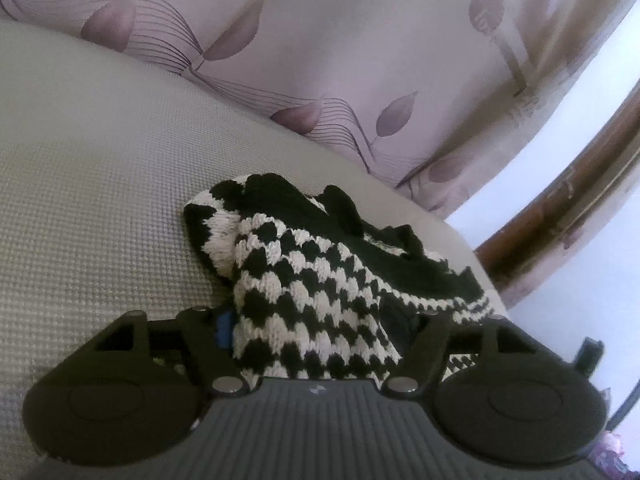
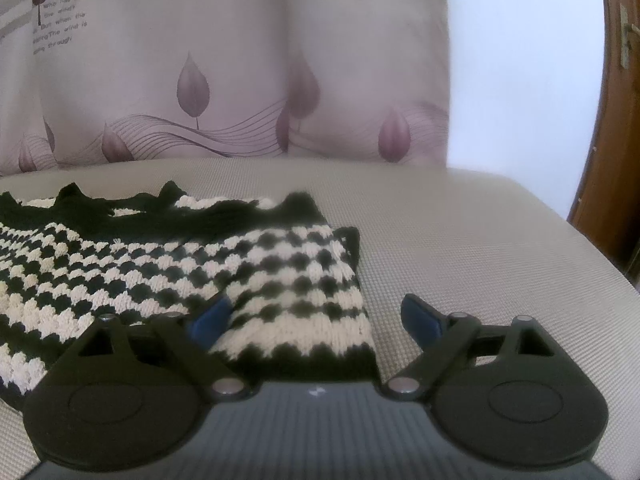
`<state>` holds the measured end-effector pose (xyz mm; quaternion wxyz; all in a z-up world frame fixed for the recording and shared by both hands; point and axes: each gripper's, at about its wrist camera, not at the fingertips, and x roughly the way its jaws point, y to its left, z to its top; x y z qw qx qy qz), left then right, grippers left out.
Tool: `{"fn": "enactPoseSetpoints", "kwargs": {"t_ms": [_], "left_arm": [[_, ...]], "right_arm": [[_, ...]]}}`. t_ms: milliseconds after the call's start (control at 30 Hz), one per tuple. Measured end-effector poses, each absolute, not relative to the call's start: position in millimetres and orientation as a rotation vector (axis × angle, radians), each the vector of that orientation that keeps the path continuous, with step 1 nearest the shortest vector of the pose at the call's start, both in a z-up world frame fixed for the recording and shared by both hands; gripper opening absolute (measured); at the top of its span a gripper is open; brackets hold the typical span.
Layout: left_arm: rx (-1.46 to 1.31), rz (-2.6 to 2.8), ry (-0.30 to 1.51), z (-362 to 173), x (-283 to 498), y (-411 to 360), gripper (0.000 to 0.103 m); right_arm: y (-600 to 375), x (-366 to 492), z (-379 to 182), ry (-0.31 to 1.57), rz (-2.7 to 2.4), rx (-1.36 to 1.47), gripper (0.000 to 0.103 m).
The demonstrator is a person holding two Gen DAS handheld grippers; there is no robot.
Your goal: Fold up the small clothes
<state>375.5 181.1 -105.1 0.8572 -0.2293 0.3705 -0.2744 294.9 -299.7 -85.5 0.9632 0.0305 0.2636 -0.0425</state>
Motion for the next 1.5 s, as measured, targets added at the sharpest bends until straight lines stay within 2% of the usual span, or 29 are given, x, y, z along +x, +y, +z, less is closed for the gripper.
{"fn": "enactPoseSetpoints", "kwargs": {"t_ms": [100,167,233,633,800,933,1000,1033,1100,1167,1200,1267,1400,1500], "left_arm": [[-0.469,-0.513,0.783,-104,375,176,0.053],[-0.441,-0.476,0.781,-103,373,174,0.035],[-0.463,-0.423,0.768,-100,368,171,0.031],[-0.646,-0.278,0.798,-39,341,90,0.025],[-0.693,-0.288,0.818,-39,330,40,0.025],[-0.767,-0.334,0.842,-63,329,24,0.025],[-0.774,-0.368,0.847,-71,326,23,0.026],[-0.793,-0.392,0.830,-74,324,25,0.034],[-0.848,-0.451,0.807,-79,324,31,0.041],[-0.900,-0.521,0.781,-84,325,36,0.052],[-0.888,-0.549,0.776,-85,325,36,0.054],[-0.920,-0.602,0.748,-89,323,38,0.063],[-1.074,-0.705,0.683,-99,315,53,0.073],[-1.128,-0.732,0.656,-106,312,57,0.074]], "right_arm": [[-299,295,-85,0.534,-0.087,0.062,0.093],[-300,294,-85,0.534,-0.085,0.069,0.093],[-301,295,-85,0.535,-0.079,0.081,0.093],[-313,289,-84,0.506,-0.056,0.165,0.093],[-323,285,-85,0.487,-0.047,0.233,0.093],[-334,284,-87,0.475,-0.024,0.305,0.093],[-338,280,-85,0.451,-0.007,0.332,0.093],[-340,276,-82,0.431,0.010,0.354,0.093],[-346,262,-70,0.378,0.091,0.466,0.093],[-343,252,-55,0.332,0.221,0.566,0.093],[-338,251,-48,0.333,0.309,0.611,0.093],[-325,259,-43,0.382,0.446,0.702,0.093],[-301,284,-58,0.505,0.541,0.838,0.093],[-289,301,-74,0.554,0.564,0.975,0.093]]}}
